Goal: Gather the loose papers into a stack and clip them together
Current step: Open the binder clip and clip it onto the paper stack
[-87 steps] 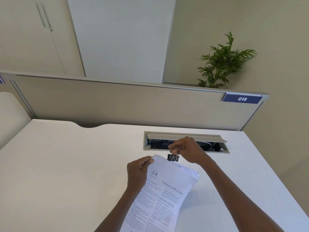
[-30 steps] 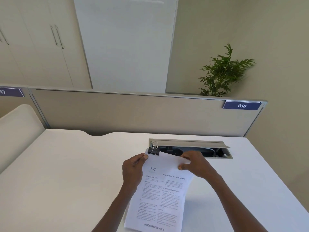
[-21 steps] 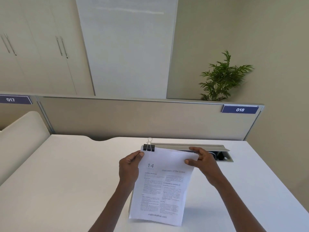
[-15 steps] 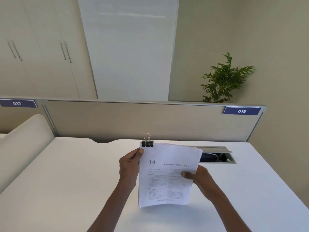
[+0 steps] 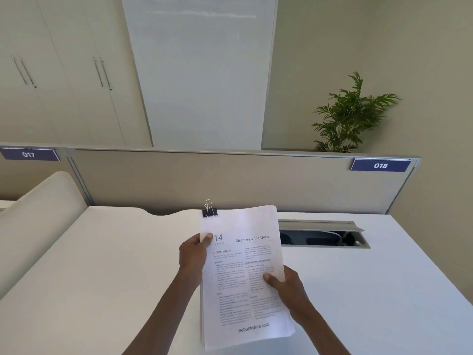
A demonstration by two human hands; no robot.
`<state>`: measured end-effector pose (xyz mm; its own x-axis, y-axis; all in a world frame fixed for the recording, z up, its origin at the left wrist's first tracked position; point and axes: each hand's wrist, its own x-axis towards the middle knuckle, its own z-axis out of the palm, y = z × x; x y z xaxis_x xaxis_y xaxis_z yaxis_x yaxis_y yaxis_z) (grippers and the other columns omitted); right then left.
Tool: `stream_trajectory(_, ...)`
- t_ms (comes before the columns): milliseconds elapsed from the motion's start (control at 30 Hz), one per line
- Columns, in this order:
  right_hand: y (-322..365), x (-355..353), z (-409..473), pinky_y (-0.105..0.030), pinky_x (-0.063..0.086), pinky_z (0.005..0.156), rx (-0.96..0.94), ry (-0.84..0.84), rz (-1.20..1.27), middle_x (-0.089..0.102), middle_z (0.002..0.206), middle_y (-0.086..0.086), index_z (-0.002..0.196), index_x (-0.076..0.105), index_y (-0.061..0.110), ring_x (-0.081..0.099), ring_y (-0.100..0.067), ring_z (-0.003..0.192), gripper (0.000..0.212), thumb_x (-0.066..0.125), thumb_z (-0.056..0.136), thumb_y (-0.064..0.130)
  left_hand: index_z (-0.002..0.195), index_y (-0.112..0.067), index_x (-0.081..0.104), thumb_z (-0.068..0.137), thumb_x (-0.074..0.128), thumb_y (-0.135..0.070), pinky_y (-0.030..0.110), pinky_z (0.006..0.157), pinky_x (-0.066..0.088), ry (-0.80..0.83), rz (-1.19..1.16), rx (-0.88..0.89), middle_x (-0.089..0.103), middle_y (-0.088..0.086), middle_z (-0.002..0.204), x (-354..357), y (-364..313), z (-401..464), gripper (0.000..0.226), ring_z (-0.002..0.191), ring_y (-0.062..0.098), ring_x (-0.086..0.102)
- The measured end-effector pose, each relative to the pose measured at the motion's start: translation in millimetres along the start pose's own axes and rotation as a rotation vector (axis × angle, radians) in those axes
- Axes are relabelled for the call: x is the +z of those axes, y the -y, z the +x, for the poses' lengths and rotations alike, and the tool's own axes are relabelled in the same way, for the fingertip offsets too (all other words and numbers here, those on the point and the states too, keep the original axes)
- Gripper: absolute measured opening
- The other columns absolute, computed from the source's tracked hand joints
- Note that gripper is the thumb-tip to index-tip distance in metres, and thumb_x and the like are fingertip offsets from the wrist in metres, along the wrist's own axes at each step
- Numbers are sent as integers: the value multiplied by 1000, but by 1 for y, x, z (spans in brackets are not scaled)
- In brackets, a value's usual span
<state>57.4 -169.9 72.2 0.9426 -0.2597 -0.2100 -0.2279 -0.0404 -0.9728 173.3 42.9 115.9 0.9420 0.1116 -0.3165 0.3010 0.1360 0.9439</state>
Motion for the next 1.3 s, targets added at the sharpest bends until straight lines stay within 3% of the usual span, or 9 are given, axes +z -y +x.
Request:
stream_trajectory(200, -4, 21, 17, -27, 59, 67, 52, -52, 17, 78, 93, 0, 102, 70, 14, 75, -18, 82, 15, 65, 89, 7, 95, -9, 74, 88, 69, -14, 27, 66, 48, 25, 333, -14, 74, 4, 86, -19, 52, -1, 10, 83, 28, 71)
stream_trajectory(367, -18, 41, 37, -26, 59, 68, 61, -84, -60, 76, 99, 3, 107, 67, 20, 74, -15, 85, 21, 64, 89, 10, 99, -10, 72, 82, 72, -15, 41, 80, 56, -72, 484, -20, 75, 5, 91, -30, 87, 13, 17, 83, 29, 69)
stream_trajectory(500, -28, 56, 54, -26, 59, 74, 94, -87, -149, 69, 111, 3, 114, 55, 18, 68, -17, 96, 24, 60, 91, 13, 113, -10, 66, 83, 71, -13, 38, 83, 51, -170, 523, 45, 73, 9, 104, -28, 93, 32, 31, 92, 33, 65)
stream_trajectory(700, -43, 67, 77, -10, 44, 60, 103, -24, -390, 60, 110, 11, 122, 47, 22, 61, -11, 96, 30, 49, 94, 11, 121, -8, 63, 84, 71, -11, 43, 89, 49, -232, 587, 80, 71, 14, 113, -23, 98, 72, 38, 102, 38, 64)
stream_trajectory(800, -48, 71, 90, -8, 43, 62, 95, -24, -447, 63, 117, 4, 131, 46, 17, 57, -11, 96, 41, 49, 92, 5, 125, -6, 62, 84, 71, -10, 45, 93, 48, -239, 613, 86, 70, 17, 116, -19, 101, 92, 42, 106, 40, 63)
stream_trajectory(933, -50, 75, 108, -16, 48, 79, 75, -23, -493, 65, 125, 1, 135, 48, 17, 64, -18, 106, 50, 52, 87, 4, 125, -4, 62, 82, 71, -5, 44, 94, 45, -260, 623, 95, 70, 20, 116, -14, 102, 117, 44, 107, 41, 63)
stream_trajectory(1100, -54, 86, 131, -15, 51, 70, 34, -35, -541, 70, 115, 4, 116, 58, 18, 67, -16, 95, 39, 56, 80, 5, 124, -3, 63, 81, 72, -3, 43, 95, 44, -282, 660, 115, 69, 22, 115, -17, 101, 145, 44, 107, 41, 62)
stream_trajectory(1300, -57, 103, 151, -28, 57, 78, 28, -71, -627, 65, 110, -4, 112, 54, 16, 64, -20, 97, 30, 59, 83, 10, 126, 1, 62, 80, 75, -5, 44, 105, 39, -252, 704, 161, 68, 18, 122, -24, 103, 178, 48, 114, 38, 61)
